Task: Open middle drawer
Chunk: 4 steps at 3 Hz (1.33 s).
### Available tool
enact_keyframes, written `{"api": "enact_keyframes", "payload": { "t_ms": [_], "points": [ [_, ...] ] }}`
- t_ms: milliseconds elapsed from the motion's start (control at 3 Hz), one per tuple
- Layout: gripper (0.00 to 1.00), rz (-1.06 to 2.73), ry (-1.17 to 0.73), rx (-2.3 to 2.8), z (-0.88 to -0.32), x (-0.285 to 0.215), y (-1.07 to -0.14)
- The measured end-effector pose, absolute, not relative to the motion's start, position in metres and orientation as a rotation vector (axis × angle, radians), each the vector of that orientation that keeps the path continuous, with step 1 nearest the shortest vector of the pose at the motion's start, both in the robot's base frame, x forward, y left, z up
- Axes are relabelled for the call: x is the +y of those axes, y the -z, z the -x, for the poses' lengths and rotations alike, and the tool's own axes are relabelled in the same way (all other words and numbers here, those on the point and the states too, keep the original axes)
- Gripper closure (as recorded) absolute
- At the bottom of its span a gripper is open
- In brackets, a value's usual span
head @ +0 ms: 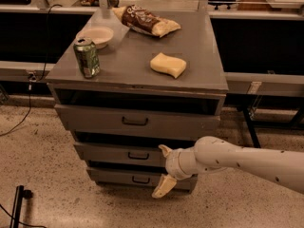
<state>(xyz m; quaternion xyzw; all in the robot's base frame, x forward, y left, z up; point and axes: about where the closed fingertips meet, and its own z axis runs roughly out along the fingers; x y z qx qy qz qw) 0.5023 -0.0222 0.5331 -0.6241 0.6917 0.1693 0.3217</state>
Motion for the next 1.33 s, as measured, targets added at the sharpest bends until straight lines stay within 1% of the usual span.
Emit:
{"api": "enact_keyframes", "payload": {
  "t_ms": [333, 667, 1000, 1333],
  "points": [
    [0.0, 1.636, -0.459, 1.824, -0.5, -0.021, -0.526],
    [0.0, 1.688, -0.392, 1.888, -0.502, -0.021, -0.51],
    [0.0, 1.721, -0.343, 1.953, -0.509, -0.03, -0.485],
    [0.0, 1.718, -0.345, 1.951, -0.517, -0.04, -0.465]
  ]
}}
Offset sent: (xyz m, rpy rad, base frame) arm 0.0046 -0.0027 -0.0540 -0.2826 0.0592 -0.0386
